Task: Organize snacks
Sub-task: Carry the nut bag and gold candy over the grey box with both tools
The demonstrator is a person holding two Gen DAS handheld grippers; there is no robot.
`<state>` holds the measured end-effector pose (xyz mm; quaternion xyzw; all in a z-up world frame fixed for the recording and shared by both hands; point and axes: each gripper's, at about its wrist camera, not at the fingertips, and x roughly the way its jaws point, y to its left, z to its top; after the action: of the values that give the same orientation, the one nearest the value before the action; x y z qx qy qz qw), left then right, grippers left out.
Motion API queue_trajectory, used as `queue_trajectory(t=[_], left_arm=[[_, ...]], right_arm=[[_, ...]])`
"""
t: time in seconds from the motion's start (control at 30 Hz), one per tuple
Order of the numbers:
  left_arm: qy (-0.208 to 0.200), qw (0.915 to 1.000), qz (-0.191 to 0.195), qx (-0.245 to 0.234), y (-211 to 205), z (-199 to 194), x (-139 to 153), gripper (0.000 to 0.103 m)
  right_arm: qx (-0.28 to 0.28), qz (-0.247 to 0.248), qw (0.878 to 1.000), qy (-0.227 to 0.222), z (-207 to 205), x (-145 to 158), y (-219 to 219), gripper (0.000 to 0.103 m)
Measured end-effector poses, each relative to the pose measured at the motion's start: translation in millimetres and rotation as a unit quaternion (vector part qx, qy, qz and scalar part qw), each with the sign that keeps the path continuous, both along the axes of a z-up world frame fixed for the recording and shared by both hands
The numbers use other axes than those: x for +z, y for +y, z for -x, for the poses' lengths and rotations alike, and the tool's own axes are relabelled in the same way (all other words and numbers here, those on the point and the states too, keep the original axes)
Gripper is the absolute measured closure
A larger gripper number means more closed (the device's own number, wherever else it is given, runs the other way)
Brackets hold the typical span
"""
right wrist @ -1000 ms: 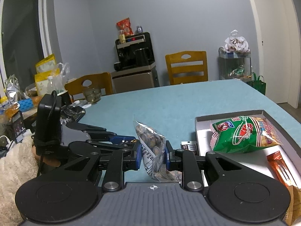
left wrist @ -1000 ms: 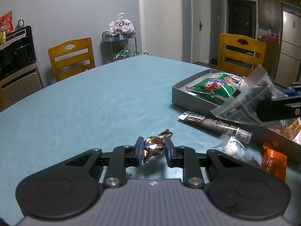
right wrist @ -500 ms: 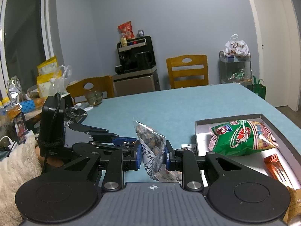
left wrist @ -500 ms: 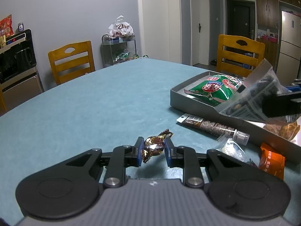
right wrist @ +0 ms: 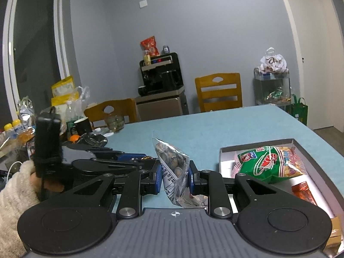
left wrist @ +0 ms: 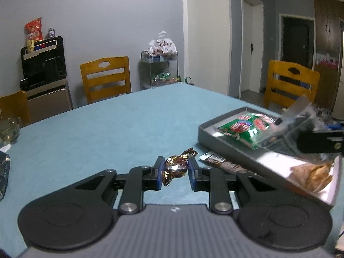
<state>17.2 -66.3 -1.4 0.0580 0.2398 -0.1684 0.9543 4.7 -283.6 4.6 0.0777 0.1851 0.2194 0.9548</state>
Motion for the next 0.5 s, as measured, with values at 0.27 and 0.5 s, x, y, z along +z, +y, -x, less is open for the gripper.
queue_trajectory(t=[0.27,0.5], left_arm=[[-0.008,1.0000,0.001,-0.005,-21.2,20.6,7.9,0.082],[-0.005,0.9998,-0.009,-0.018,-43.1,25.3,8.5,0.082]], right_arm=[[0.006,-0.003,1.000,-0.014,11.8,0.7,-12.8,0.078],[-0.004,-0.009,1.000,-0.021,20.1,2.8,-31.4,0.078]])
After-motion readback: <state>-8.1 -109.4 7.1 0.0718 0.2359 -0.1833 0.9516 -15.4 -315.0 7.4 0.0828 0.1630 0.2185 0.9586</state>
